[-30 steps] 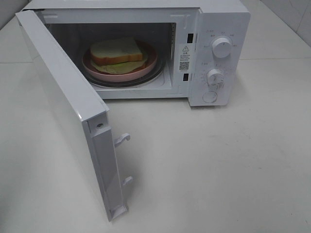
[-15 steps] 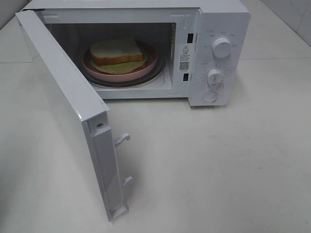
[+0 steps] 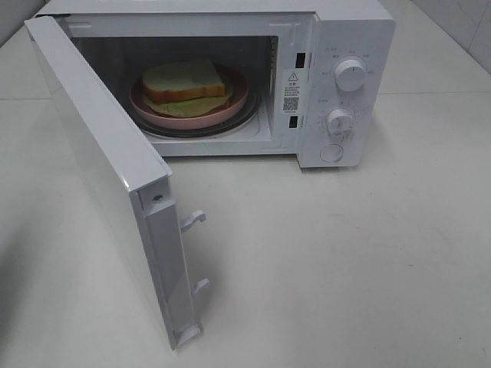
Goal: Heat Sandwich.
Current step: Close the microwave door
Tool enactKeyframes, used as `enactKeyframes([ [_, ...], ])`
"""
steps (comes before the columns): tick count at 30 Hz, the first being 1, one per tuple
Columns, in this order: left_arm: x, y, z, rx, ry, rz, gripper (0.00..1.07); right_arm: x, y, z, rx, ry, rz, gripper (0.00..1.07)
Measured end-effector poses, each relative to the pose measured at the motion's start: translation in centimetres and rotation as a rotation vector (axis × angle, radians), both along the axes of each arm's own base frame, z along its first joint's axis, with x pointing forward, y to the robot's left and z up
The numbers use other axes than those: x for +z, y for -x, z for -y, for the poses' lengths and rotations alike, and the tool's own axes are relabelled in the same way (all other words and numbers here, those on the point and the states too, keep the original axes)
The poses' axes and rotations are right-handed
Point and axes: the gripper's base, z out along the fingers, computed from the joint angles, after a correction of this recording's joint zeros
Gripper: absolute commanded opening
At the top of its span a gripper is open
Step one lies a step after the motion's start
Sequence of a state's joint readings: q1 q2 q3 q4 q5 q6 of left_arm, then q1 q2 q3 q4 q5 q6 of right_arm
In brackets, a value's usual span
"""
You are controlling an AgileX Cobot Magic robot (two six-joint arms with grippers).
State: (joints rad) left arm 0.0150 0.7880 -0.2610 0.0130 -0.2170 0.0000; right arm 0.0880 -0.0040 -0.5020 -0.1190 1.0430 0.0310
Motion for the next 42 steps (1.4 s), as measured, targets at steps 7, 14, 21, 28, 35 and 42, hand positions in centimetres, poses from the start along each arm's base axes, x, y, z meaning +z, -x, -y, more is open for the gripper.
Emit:
enactKeyframes([
  [7,-0.6,-2.3,0.2,-0.027,-0.015,0.079,0.0,0.0,0.0,0.0,0.0,0.0,0.0,0.76],
  [14,-2.3,-4.3,1.3,-0.154,-0.022,0.084,0.0,0.0,0.0,0.0,0.0,0.0,0.0,0.76],
  [21,-3.7,-5.9,3.2,-0.287,-0.008,0.05,0.0,0.0,0.0,0.0,0.0,0.0,0.0,0.76],
  [28,-4.5,-7.3,5.9,-0.414,-0.028,0.021,0.0,0.0,0.0,0.0,0.0,0.0,0.0,0.76],
  [35,-4.9,-8.3,8.0,-0.462,-0.008,0.005,0.0,0.0,0.0,0.0,0.0,0.0,0.0,0.76],
  [42,-5.2,-9.2,9.9,-0.467,0.029,-0.012,0.0,0.0,0.0,0.0,0.0,0.0,0.0,0.76],
])
